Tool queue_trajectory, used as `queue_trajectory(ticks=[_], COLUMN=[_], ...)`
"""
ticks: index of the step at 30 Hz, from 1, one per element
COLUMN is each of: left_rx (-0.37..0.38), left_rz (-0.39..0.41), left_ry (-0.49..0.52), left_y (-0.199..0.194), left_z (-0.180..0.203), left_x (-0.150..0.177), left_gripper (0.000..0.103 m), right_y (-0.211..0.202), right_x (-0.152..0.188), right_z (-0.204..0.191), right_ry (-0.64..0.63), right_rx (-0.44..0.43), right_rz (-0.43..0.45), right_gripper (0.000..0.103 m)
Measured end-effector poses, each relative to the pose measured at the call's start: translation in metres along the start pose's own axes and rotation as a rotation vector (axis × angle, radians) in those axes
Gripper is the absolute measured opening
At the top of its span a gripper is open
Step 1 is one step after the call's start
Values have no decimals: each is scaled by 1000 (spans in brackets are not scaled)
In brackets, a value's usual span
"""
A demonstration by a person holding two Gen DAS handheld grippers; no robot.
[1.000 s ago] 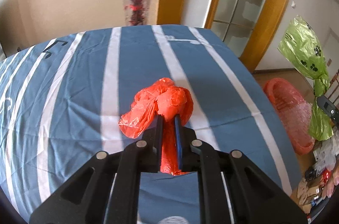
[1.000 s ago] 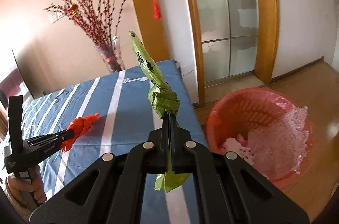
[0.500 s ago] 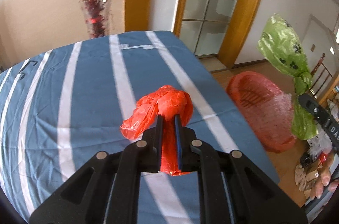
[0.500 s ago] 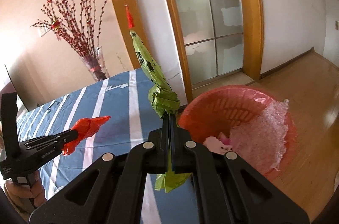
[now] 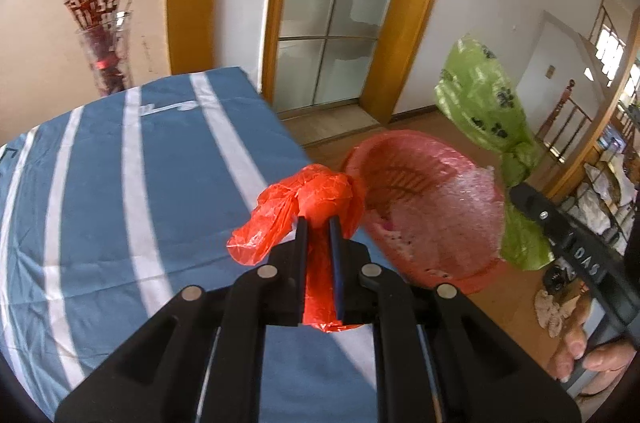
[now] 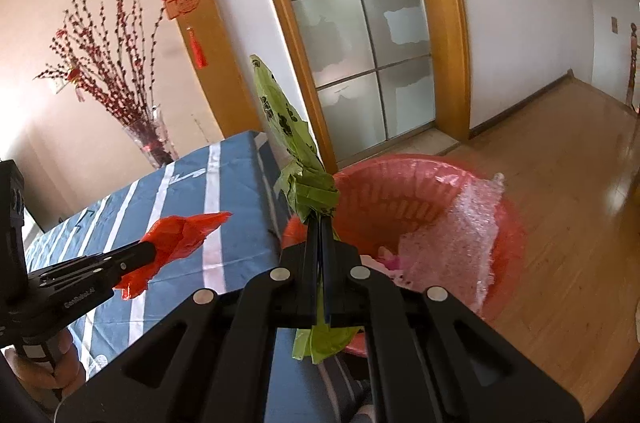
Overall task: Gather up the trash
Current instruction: 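Carry the red bag and green bag over the orange basket and open both tools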
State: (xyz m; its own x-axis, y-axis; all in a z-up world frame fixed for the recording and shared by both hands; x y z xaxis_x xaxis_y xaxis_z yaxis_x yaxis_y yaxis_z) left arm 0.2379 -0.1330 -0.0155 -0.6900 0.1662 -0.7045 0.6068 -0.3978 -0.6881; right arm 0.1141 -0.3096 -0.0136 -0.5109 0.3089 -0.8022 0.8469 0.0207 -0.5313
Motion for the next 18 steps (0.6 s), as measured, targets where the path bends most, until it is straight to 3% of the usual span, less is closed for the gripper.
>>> queue_trajectory(ticks=[18], left_rx=[174], left_rz=[-25], left_ry=[4], left_y=[39], left_z=[88], left_x=[-22], left_gripper=[12], right_y=[-5], right_x=[-6], right_z=[71], right_ry=[130], right_rx=[39], right_rz=[2], right_gripper=[2])
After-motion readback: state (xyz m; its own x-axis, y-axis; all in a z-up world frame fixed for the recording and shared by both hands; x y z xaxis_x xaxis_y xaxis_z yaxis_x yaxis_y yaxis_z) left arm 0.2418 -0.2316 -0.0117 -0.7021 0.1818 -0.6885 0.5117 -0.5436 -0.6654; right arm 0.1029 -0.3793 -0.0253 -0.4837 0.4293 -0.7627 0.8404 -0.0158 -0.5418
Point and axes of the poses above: each gripper's, at about its wrist camera, not at the fingertips, and y roughly the way its jaws point, z to its right, x to its underside, the point moved 4 cm from there along y, roughly the way its jaws point
